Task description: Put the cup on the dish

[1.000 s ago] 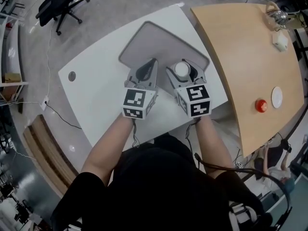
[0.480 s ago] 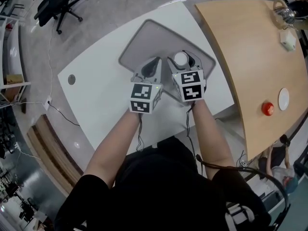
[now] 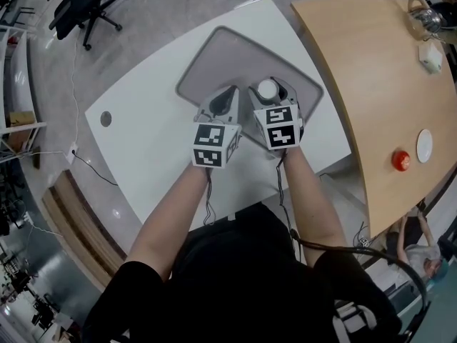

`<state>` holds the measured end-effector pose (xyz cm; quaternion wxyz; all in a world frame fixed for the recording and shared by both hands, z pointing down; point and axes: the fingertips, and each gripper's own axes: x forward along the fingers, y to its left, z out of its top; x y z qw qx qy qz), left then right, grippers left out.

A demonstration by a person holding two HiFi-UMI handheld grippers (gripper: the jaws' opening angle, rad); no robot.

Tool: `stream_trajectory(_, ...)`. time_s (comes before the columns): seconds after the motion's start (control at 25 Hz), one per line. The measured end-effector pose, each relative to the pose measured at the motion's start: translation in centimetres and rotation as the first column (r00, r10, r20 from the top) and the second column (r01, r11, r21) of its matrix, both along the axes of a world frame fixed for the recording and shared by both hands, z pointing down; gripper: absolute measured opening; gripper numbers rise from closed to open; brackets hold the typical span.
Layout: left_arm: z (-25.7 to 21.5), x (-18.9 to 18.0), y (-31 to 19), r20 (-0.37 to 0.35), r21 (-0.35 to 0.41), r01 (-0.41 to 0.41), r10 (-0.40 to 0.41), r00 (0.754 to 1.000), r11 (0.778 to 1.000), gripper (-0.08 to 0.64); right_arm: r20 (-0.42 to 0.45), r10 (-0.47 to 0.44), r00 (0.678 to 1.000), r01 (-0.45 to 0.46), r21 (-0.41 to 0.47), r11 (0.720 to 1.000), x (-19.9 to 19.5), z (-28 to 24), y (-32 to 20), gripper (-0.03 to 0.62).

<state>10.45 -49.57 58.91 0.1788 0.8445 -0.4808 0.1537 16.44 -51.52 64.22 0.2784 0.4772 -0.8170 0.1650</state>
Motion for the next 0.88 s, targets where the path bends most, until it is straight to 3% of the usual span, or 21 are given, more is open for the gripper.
stream_trajectory(0.4,1.2,-0.2,0.3,0.004,-0.034,0.001,-0.001,1.0,0.999,-0.003,0.025,0.031,0.999,-0.032,0.03,0.999,0.4,0.0,-0.2,0.257)
stream_trajectory(0.6,0.2,-1.4,1.0,0.003,-0.031,0.019,-0.019,1.0,0.999,-0.003,0.02,0.025,0.999,-0.025,-0.002,1.0,0.4,0.5,0.4,0.258)
stream_trajectory(0.88,-2.2,-2.7,2.3,-0.003,-0.006,0.03,-0.03,1.0,1.0,-0.003,0.05,0.04,0.998,-0.044,0.069,0.997,0.5,-3.0,1.1,0.258)
